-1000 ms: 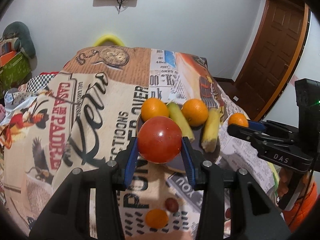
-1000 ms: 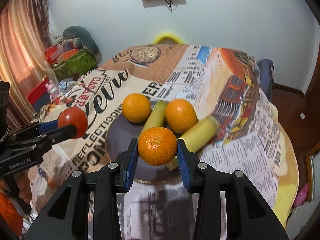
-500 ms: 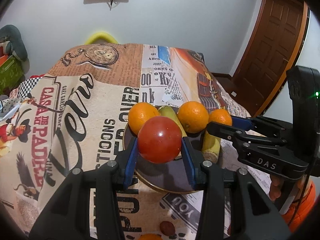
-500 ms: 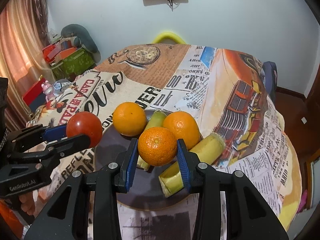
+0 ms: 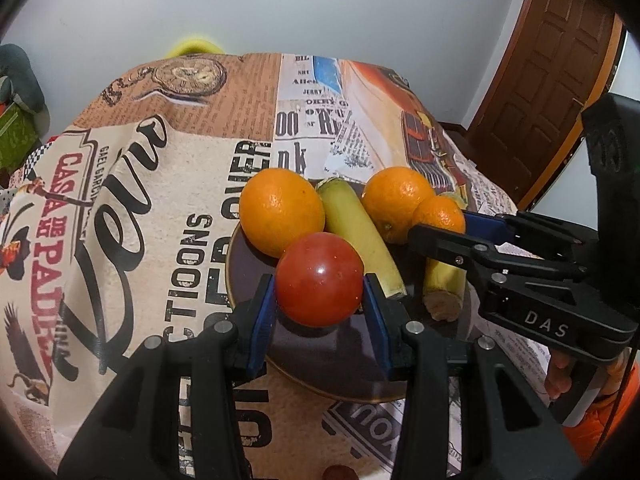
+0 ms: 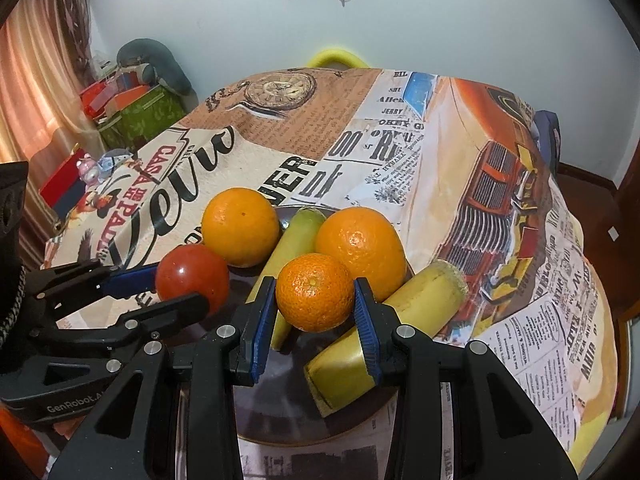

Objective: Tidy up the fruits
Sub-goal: 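Lower the tomato and mandarin onto the plate and open both grippers, then move both grippers away from the plate toward the pomelo segment and grapes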

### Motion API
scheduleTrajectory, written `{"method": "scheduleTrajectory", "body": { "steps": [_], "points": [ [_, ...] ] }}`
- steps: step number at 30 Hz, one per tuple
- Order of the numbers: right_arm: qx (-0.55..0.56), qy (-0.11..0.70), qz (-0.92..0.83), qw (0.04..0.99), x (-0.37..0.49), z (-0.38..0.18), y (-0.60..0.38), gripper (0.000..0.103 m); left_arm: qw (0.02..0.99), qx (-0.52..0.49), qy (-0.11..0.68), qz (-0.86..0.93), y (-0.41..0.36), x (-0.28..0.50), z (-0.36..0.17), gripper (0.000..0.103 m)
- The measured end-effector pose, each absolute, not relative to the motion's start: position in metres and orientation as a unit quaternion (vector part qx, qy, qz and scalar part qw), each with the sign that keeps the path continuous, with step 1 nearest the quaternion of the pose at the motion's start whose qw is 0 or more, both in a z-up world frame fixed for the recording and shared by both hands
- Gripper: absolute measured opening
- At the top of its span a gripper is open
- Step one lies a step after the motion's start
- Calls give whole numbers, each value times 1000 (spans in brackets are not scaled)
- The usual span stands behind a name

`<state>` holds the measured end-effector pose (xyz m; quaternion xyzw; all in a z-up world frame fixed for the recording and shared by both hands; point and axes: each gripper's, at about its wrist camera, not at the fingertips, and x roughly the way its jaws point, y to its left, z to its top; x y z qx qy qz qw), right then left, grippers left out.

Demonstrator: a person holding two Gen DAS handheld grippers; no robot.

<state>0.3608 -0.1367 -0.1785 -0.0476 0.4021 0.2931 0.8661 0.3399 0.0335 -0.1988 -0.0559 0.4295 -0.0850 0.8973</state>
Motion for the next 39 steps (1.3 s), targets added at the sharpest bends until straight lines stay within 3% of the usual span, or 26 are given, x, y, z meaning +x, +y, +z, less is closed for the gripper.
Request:
{"method": "scheduleTrajectory", "body": {
  "steps": [14, 19, 39],
  "points": [
    [-50, 402, 296, 865, 358, -173, -139, 38, 883, -62, 459, -79, 34, 344, -209, 43],
    [-52, 394, 298, 868, 348, -161, -145, 40, 898, -63, 428, -72, 37, 331, -190, 59],
    [-65, 379, 266, 884, 249, -115, -205, 51, 914, -32, 397, -76, 18, 211, -123, 60]
  ]
}}
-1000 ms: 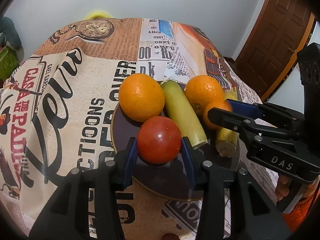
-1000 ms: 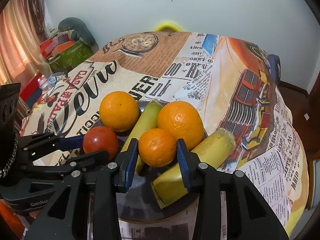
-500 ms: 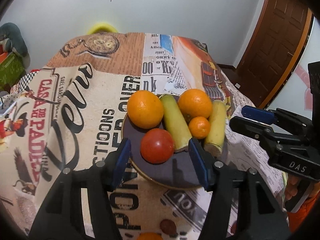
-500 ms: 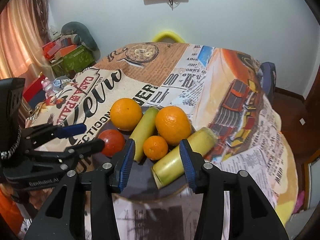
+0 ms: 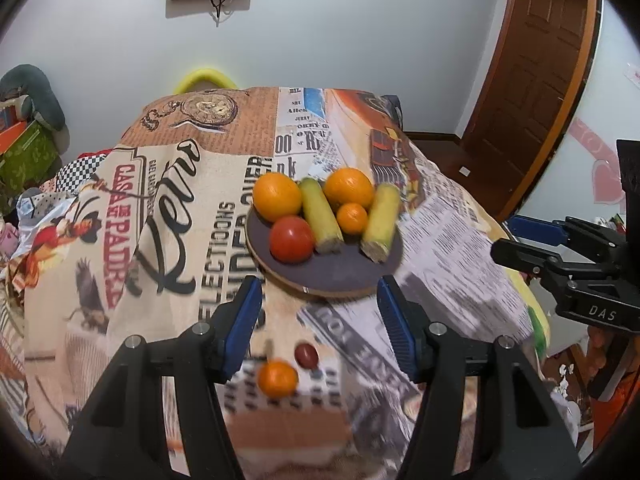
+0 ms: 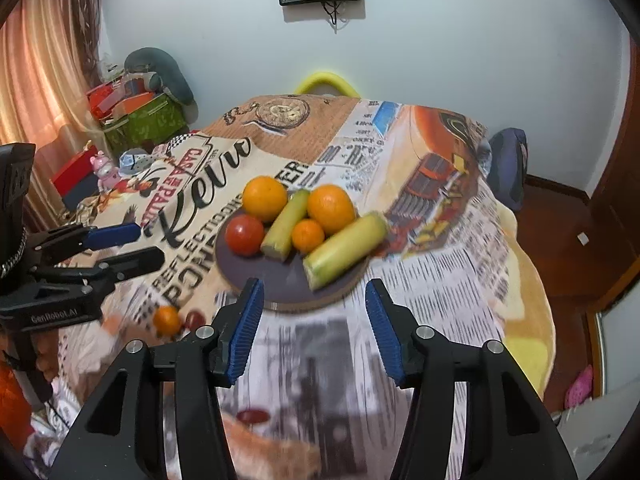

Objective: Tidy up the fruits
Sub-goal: 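Move both grippers away from the plate toward the pomelo segment and grapes, then grasp the peeled pomelo segment with the right gripper while the left gripper grasps a dark red grape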

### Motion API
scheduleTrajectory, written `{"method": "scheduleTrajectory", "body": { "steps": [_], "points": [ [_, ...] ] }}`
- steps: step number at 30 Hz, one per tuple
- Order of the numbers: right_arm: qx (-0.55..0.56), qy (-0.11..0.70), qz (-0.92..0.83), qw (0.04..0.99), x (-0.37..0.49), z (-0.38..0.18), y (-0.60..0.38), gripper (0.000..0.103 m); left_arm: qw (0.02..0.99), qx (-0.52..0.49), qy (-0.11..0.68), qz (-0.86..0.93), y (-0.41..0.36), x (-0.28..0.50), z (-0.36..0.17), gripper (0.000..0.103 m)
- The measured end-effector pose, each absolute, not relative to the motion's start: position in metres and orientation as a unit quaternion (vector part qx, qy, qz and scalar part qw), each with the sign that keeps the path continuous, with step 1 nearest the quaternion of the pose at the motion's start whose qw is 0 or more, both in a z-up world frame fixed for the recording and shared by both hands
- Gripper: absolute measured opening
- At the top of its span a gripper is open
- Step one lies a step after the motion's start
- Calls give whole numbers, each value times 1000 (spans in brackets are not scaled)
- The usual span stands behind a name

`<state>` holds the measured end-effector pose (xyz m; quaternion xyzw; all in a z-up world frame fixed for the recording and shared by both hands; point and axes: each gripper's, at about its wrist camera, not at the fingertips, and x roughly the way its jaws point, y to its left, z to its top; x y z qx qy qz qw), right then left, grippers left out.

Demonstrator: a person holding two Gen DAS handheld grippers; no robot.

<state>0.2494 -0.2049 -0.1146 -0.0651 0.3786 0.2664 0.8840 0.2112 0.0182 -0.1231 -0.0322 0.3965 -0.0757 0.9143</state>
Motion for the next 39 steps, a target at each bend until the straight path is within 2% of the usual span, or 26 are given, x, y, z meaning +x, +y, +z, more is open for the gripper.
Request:
{"method": "scheduleTrajectory", "body": {
  "steps": [8, 24, 30, 39],
  "points": [
    [-76, 406, 248, 876, 205, -129, -231, 53, 909, -18, 408, -84, -2, 165, -136, 71],
    [-91, 508, 243, 822, 174, -211, -236, 53, 865, 10, 494, -84, -32, 172, -223, 71],
    [-78, 528, 246, 809, 177, -229, -239, 54, 861, 21, 502, -80, -34, 179, -235, 71],
    [-78, 518, 194, 830, 209, -230, -249, 54, 856, 26, 505, -106, -50, 175, -234, 71]
  ]
}}
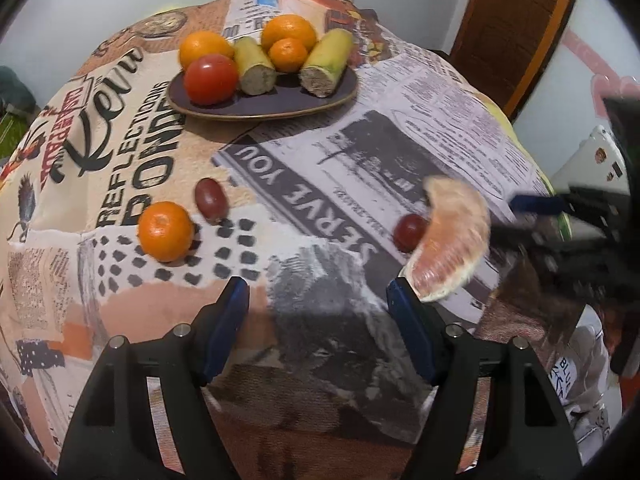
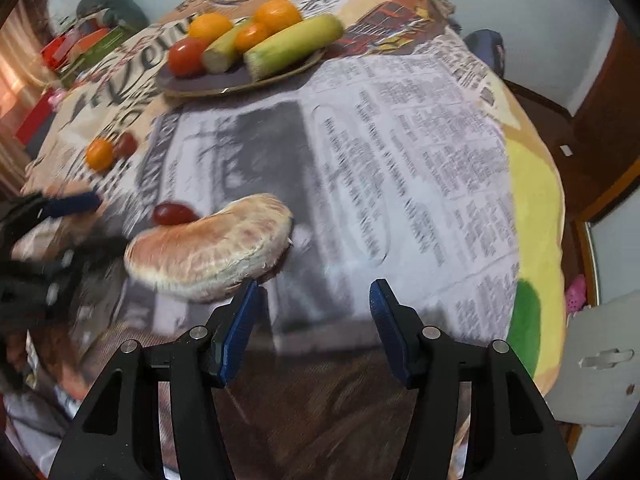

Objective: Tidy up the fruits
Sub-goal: 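Grasp the peeled pomelo segment with the right gripper while the left gripper grasps a dark red grape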

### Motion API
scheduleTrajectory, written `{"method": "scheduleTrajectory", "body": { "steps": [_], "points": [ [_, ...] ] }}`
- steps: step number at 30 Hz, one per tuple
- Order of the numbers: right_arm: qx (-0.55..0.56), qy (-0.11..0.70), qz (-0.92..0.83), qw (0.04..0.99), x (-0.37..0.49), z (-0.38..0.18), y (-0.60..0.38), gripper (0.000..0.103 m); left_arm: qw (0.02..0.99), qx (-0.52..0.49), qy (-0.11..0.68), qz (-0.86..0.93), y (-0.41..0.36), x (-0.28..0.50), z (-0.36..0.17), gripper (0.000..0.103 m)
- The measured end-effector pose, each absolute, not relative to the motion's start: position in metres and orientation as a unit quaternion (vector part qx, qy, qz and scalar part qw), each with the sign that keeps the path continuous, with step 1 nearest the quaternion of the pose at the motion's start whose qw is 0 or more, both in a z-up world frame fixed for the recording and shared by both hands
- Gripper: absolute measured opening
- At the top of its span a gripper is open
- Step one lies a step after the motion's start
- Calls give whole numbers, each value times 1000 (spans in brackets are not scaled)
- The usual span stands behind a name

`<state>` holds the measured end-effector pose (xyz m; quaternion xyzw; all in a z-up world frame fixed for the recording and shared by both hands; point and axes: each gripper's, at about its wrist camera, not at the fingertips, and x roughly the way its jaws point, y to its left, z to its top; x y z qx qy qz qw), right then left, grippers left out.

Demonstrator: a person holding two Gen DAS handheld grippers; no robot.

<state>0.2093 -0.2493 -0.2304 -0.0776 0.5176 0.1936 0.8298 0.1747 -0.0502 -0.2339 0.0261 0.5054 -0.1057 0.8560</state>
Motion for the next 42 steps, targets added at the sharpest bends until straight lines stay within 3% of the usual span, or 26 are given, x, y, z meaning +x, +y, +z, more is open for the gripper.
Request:
{"method": "scheduleTrajectory", "body": {
  "steps": [9, 21, 30, 33, 37, 42],
  "points": [
    [-74, 510, 185, 837, 241, -226, -232, 54, 858, 18, 497, -131, -73, 179, -232, 72],
    [-34, 494, 233, 837, 211, -203, -226, 54, 881, -51, 462, -87, -7, 177, -203, 71],
    [-65, 513, 256, 817, 210, -226, -189, 58, 879, -70, 465, -80, 8, 176, -205, 71],
    [-51, 516, 264, 814, 211, -228, -196, 54, 877, -65, 467, -94, -3, 177, -206, 70],
    [-41, 512, 249, 821, 210, -229, -216, 39, 871, -55, 473, -121, -25, 181, -210, 64],
    [-24, 514, 234, 825, 209, -230, -241, 38, 862, -32, 482, -152, -58, 185, -217, 57]
  ]
}}
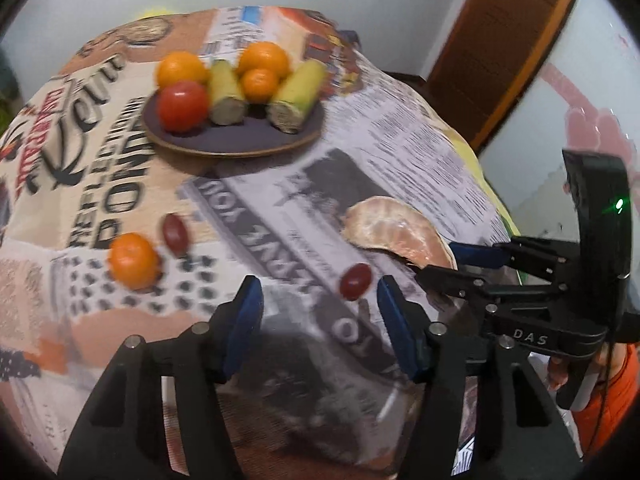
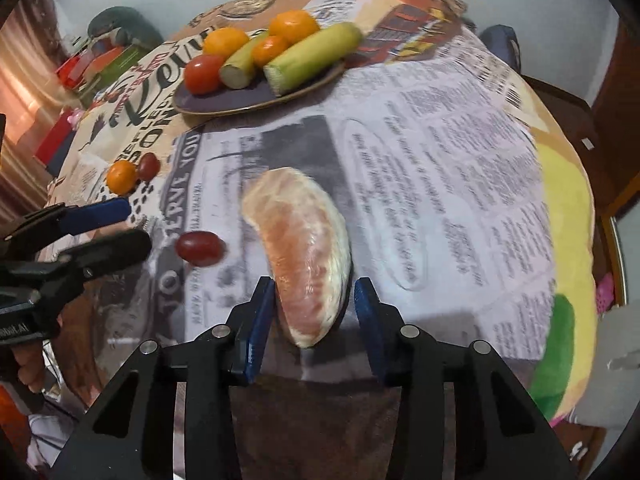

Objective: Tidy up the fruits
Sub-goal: 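Grasp the peeled pomelo segment with the right gripper while the left gripper grasps a dark red grape, then carry the pomelo segment in the right gripper to the plate while the left gripper carries the grape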

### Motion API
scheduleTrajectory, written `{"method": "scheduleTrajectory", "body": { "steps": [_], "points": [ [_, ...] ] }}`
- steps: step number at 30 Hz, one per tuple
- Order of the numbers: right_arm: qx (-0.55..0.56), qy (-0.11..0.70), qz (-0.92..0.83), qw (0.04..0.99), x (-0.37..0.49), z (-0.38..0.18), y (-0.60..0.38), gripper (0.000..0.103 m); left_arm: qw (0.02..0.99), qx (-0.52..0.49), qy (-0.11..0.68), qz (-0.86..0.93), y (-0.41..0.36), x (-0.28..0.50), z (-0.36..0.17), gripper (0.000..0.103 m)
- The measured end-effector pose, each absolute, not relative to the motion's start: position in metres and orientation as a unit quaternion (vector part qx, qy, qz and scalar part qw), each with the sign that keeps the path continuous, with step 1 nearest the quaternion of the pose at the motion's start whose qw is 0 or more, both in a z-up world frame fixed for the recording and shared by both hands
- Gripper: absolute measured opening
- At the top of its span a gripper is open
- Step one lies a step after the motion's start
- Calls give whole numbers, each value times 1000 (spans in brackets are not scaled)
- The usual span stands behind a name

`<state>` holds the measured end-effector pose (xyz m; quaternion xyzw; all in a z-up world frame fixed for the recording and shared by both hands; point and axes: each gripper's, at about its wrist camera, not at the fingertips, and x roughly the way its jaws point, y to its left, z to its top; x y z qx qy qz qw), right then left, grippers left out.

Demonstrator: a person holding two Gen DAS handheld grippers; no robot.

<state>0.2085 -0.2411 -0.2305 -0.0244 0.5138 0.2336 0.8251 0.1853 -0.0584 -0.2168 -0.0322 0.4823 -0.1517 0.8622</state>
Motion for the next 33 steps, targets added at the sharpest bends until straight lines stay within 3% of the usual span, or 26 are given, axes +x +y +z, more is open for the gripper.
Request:
{"method": "scheduleTrajectory", "body": {
  "steps": [7, 9, 11, 23, 33],
  "points": [
    [2, 507, 238, 828, 208, -221, -257, 38, 857, 6, 489, -161, -86, 195, -232, 42],
    [0, 507, 246, 826, 209, -220, -256, 43, 859, 11, 485, -161, -87, 196, -232, 28],
    [-6, 508, 253, 823, 211, -222, -250, 50, 858, 6, 485, -167, -86, 198, -233, 20],
    [-67, 492, 252, 831, 227, -234, -215, 54, 873, -17, 463, -150, -58, 199, -217, 19],
    [-54, 471, 239, 847, 231, -227, -218, 44, 886, -41, 445, -126, -27, 198, -202, 19]
  ]
}}
